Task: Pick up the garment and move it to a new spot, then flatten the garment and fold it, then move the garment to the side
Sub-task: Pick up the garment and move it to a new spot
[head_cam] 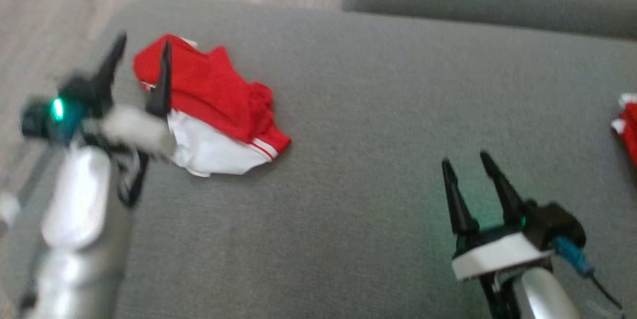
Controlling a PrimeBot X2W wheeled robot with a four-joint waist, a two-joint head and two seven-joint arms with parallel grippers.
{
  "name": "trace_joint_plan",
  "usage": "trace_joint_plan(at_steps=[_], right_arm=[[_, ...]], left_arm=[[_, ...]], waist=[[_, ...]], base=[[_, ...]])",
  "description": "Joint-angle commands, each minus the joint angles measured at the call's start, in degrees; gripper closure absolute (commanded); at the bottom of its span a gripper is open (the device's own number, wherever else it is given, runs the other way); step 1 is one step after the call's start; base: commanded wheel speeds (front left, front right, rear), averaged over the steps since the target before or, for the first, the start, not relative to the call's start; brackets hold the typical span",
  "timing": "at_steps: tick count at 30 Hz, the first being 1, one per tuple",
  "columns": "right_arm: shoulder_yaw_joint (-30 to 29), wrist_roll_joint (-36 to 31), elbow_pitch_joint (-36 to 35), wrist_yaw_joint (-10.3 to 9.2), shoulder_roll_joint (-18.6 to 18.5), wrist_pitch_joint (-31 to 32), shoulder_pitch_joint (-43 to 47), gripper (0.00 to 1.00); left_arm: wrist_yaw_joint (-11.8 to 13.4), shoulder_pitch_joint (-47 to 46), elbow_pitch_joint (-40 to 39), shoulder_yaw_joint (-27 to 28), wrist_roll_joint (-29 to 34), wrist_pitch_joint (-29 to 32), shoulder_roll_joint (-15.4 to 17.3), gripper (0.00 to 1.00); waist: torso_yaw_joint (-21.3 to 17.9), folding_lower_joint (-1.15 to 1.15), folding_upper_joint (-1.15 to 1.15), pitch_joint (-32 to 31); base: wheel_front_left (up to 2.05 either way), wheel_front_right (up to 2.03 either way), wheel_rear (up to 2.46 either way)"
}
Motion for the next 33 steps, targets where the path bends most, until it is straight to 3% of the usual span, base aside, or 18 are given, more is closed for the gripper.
trace_joint_plan(at_steps=[1,4,11,17,27,32,33], right_arm=[[1.1,-0.6,-2.6,-0.05,-0.3,-0.6,-3.9,0.0],[1.2,-1.1,-3.4,-0.05,-0.3,-0.6,-6.3,0.0],[1.5,-1.6,-4.8,-0.05,-0.3,-0.6,-9.9,0.0],[2.0,-1.1,-5.9,-0.05,-0.3,-0.6,-10.9,0.0],[1.8,-0.3,-7.4,-0.05,-0.3,-0.6,-11.8,0.0],[1.6,-0.4,-7.7,-0.05,-0.3,-0.6,-11.9,0.0],[1.5,-0.5,-7.8,-0.05,-0.3,-0.6,-11.9,0.0]], left_arm=[[-0.8,-7.4,1.1,0.1,-0.8,3.0,3.5,0.0],[-1.2,-16.0,6.9,-3.2,-2.4,8.9,7.0,0.0],[-1.3,-28.8,15.9,-17.6,-13.5,22.5,14.0,0.0],[-1.3,-34.2,22.0,-22.9,-20.8,27.4,18.9,0.0],[-1.3,-37.6,31.0,-22.9,-25.1,30.1,19.8,0.0],[-1.3,-38.0,34.9,-22.8,-26.9,31.8,18.7,0.0],[-1.3,-37.9,35.3,-22.9,-27.5,32.2,18.5,0.48]], waist=[[-3.9,-0.02,0.0,5.9],[-6.3,-0.02,0.0,9.7],[-10.3,-0.02,0.0,16.5],[-13.0,-0.02,0.0,19.9],[-14.9,-0.02,0.0,22.7],[-15.4,-0.02,0.0,23.0],[-15.5,-0.02,0.0,23.0]], base=[[0.0,0.0,0.0],[0.0,0.0,0.0],[0.0,0.0,0.0],[0.0,0.0,0.0],[0.0,0.0,0.0],[0.0,0.0,0.0],[0.0,0.0,0.0]])
